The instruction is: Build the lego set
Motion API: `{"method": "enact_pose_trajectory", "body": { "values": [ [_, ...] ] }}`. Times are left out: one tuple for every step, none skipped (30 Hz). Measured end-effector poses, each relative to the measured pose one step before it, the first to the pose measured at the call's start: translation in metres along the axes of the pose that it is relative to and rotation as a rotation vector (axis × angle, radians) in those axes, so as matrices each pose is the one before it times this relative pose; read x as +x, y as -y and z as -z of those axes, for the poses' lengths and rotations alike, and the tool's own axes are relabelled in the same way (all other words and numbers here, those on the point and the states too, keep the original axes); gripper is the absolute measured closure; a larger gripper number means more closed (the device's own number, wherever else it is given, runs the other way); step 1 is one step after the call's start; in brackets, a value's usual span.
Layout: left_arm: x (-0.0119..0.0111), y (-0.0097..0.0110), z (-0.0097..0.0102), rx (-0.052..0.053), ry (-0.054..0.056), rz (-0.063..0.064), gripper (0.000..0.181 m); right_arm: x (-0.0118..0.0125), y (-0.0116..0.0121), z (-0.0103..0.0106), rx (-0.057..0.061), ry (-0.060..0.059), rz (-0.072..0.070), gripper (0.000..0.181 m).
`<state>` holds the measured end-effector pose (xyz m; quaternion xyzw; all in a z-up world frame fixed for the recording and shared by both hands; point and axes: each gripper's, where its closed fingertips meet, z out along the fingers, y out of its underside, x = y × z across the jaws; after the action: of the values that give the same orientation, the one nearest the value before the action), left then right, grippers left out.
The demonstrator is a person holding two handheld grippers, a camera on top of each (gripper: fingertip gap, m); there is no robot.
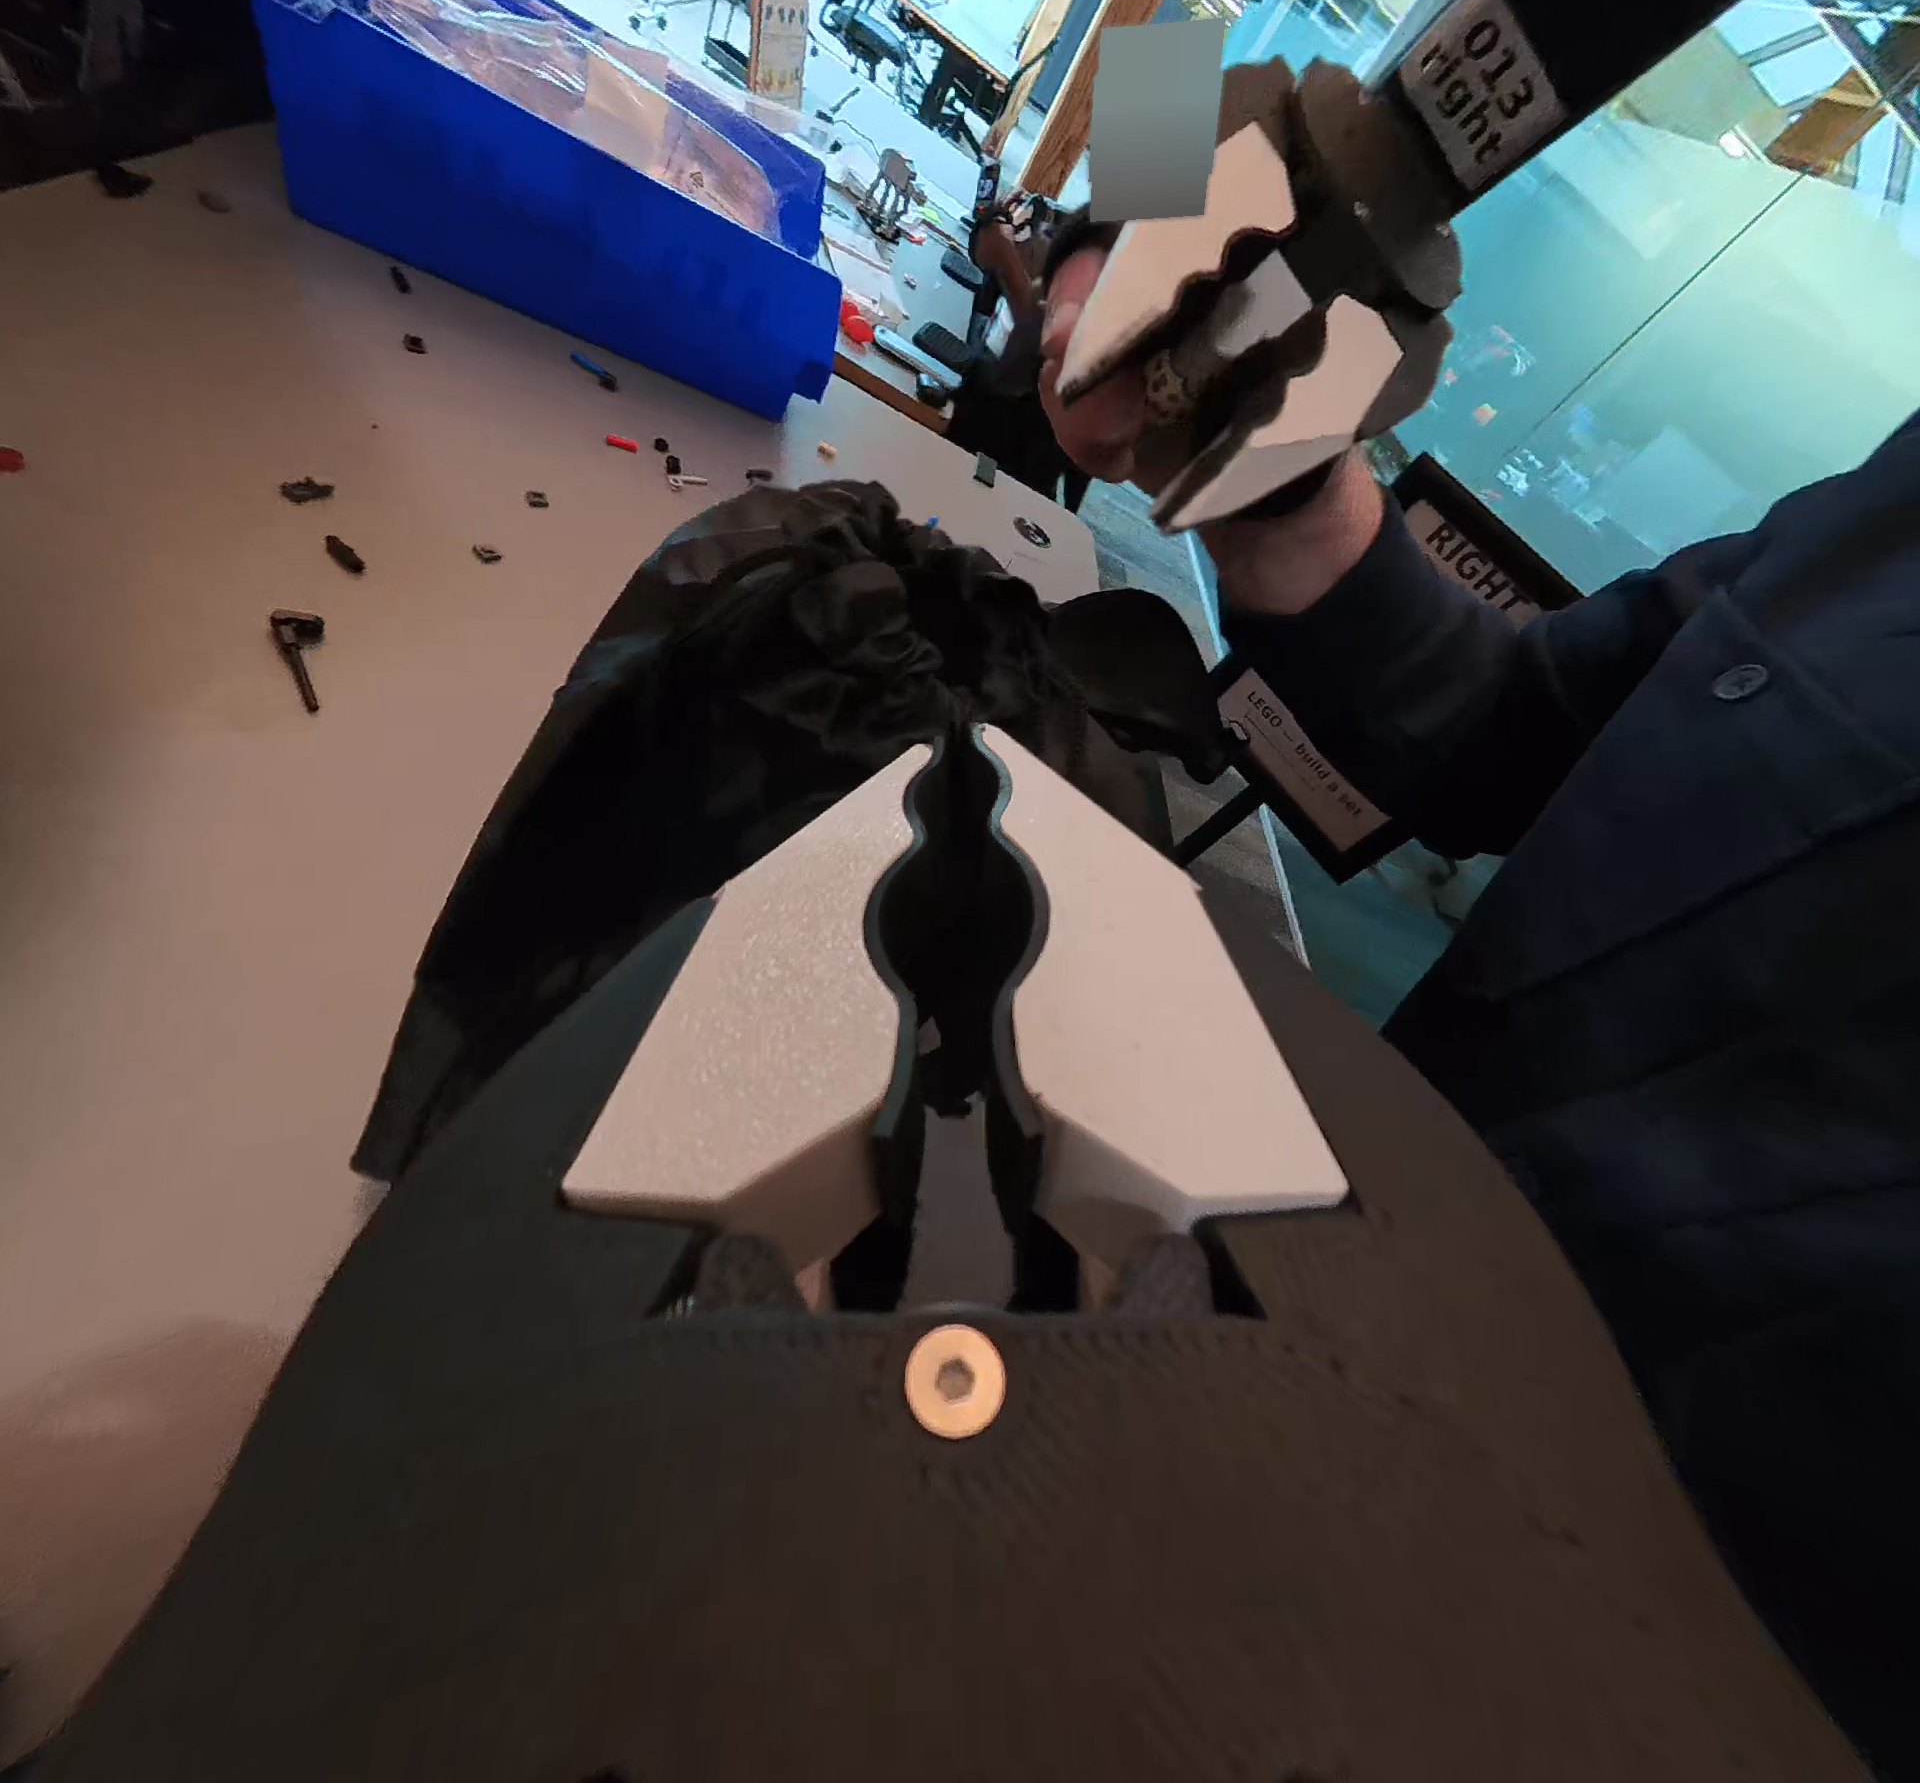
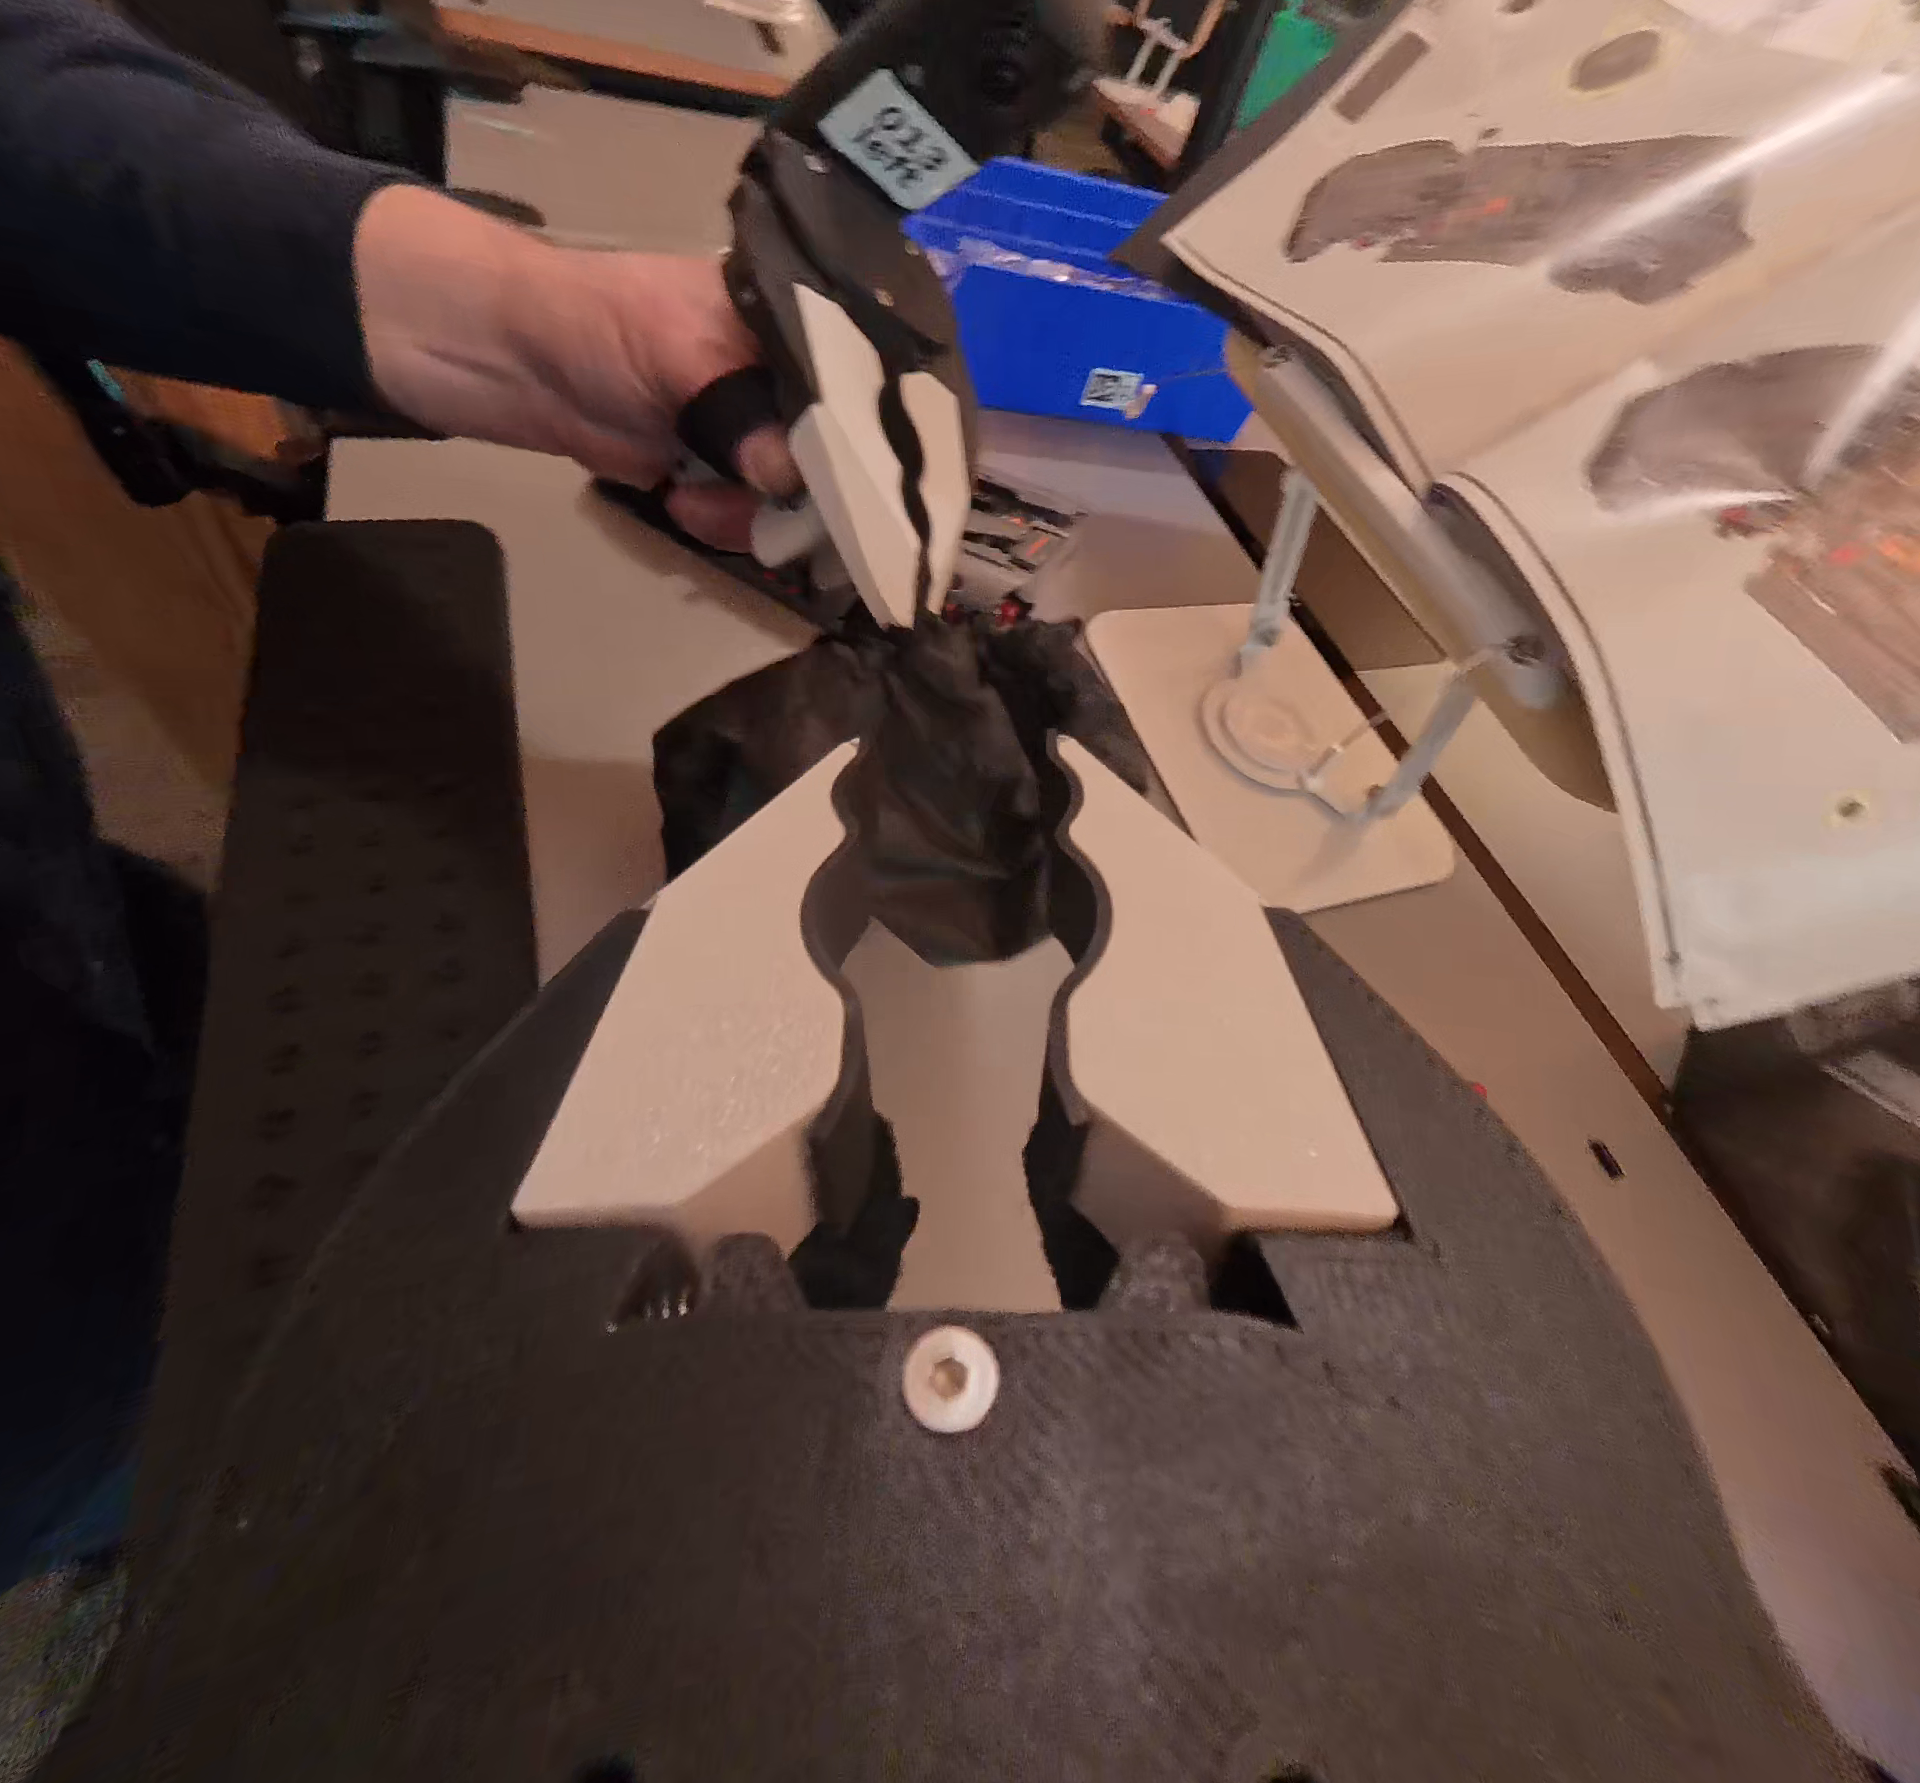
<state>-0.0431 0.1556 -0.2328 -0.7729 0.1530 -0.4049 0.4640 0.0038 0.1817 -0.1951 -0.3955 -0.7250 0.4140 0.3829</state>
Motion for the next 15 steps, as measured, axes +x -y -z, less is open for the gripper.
{"method": "enact_pose_trajectory", "body": {
  "values": [
    [0.00014, -0.00057, -0.00227, -0.0062, -0.0014, -0.0068, 0.181, -0.00357, 0.00022, -0.00601, -0.0273, 0.0145, 0.0164, 0.153],
    [0.00049, 0.00026, -0.00196, -0.0022, -0.0056, -0.0052, 0.181, -0.00201, -0.00345, -0.00743, -0.0411, 0.0057, 0.0291, 0.152],
    [0.00287, 0.00071, -0.00186, -0.0011, -0.0214, -0.0062, 0.181, -0.00222, -0.00433, -0.00765, -0.038, 0.0119, 0.0304, 0.151],
    [0.00263, 0.00009, -0.00181, -0.0073, -0.0188, -0.0092, 0.181, -0.00073, -0.00593, -0.00747, -0.0416, 0.0117, 0.02, 0.15],
    [0.00073, -0.0007, -0.00175, -0.0132, -0.0071, -0.0054, 0.181, -0.00064, -0.00587, -0.00658, -0.0374, 0.0137, 0.02, 0.148],
    [0.00264, -0.00211, -0.00233, -0.0209, -0.0234, 0.0018, 0.181, -0.00034, -0.00358, -0.00519, -0.02, 0.0139, 0.0139, 0.143],
    [0.00043, -0.00256, -0.00206, -0.0217, -0.0078, -0.0034, 0.181, -0.00211, -0.00325, -0.00447, -0.0175, 0.0309, 0.0008, 0.138],
    [-0.00159, -0.00107, -0.00118, -0.007, 0.01, -0.0127, 0.181, -0.00213, -0.00398, -0.0038, -0.022, 0.0325, -0.0042, 0.138],
    [0.0007, -0.00132, -0.00113, -0.0095, -0.014, 0.007, 0.181, -0.00273, -0.00407, -0.00285, -0.0218, 0.032, -0.0022, 0.146],
    [0.00027, 0.00017, -0.00051, 0.0021, -0.0106, 0.0035, 0.181, -0.00381, -0.00388, -0.00244, -0.0214, 0.034, 0.0005, 0.157],
    [-0.001, 0.00002, -0.00021, 0.003, 0.0, -0.0034, 0.181, -0.00393, -0.00293, -0.00276, -0.0154, 0.0324, -0.0003, 0.163],
    [-0.00011, -0.002, -0.00064, -0.0113, -0.006, -0.0025, 0.181, -0.00399, -0.00247, -0.0023, -0.0142, 0.0314, 0.0053, 0.174],
    [-0.00128, -0.0026, -0.00054, -0.0137, 0.0008, -0.0011, 0.181, 0.00001, -0.00114, -0.00105, -0.0044, 0.0012, 0.0098, 0.181],
    [-0.00175, -0.00178, 0.00017, -0.0081, 0.0036, 0.0043, 0.181, 0.0011, -0.00113, -0.00007, -0.0066, -0.0058, 0.0028, 0.181],
    [-0.00044, -0.00075, 0.00082, -0.0016, -0.0015, 0.0016, 0.181, 0.00089, -0.00071, 0.00117, -0.0076, -0.0119, 0.0084, 0.181]
  ]
}}
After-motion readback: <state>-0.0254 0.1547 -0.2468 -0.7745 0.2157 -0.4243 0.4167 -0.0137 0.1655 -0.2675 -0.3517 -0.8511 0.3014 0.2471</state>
